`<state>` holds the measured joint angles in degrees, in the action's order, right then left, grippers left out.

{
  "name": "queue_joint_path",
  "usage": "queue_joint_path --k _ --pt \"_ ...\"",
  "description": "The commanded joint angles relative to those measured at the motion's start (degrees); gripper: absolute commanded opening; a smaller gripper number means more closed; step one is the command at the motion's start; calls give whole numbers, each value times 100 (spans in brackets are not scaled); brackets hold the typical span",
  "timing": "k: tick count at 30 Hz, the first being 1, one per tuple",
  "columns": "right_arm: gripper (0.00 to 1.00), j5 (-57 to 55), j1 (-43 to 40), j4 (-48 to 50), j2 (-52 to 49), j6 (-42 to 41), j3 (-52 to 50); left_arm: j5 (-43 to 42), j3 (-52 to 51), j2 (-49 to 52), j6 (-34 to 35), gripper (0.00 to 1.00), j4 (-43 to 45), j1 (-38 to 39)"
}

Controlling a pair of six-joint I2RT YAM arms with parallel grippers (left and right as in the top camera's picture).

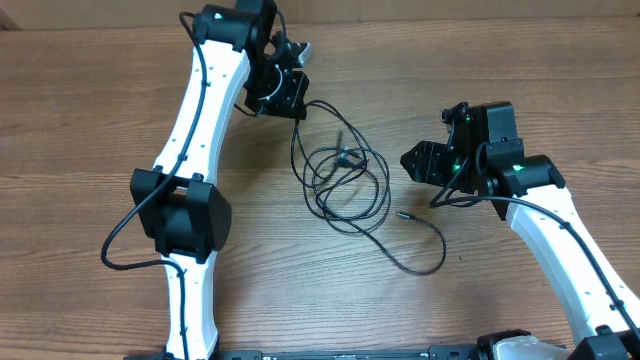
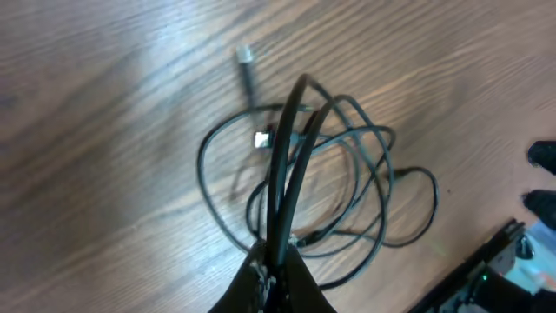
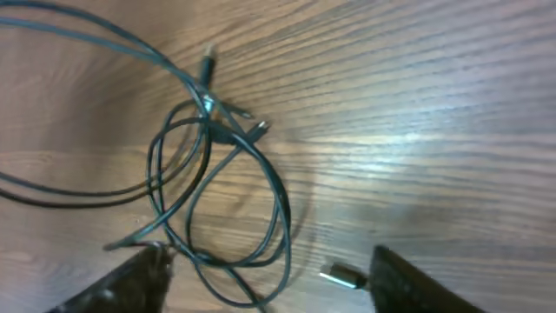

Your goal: Untangle cables

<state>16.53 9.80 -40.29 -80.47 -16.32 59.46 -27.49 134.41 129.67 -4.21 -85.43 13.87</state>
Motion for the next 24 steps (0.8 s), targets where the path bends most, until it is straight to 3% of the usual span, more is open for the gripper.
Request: queue_joint_path --k 1,5,12,15,19,24 --pt "88 98 0 31 31 219 24 -807 157 -734 -719 4 146 61" --pt "91 662 0 28 31 785 24 -1357 157 -1338 -815 4 807 50" --pt "93 669 0 144 31 787 24 -1394 157 -2424 -17 4 2371 50" --pt "97 673 0 251 31 787 24 -1416 157 -2702 297 6 2656 50" --pt "98 669 0 413 31 787 24 -1432 155 -2789 304 13 2352 52" --pt "97 649 0 610 31 787 24 -313 144 -2573 240 20 1241 50"
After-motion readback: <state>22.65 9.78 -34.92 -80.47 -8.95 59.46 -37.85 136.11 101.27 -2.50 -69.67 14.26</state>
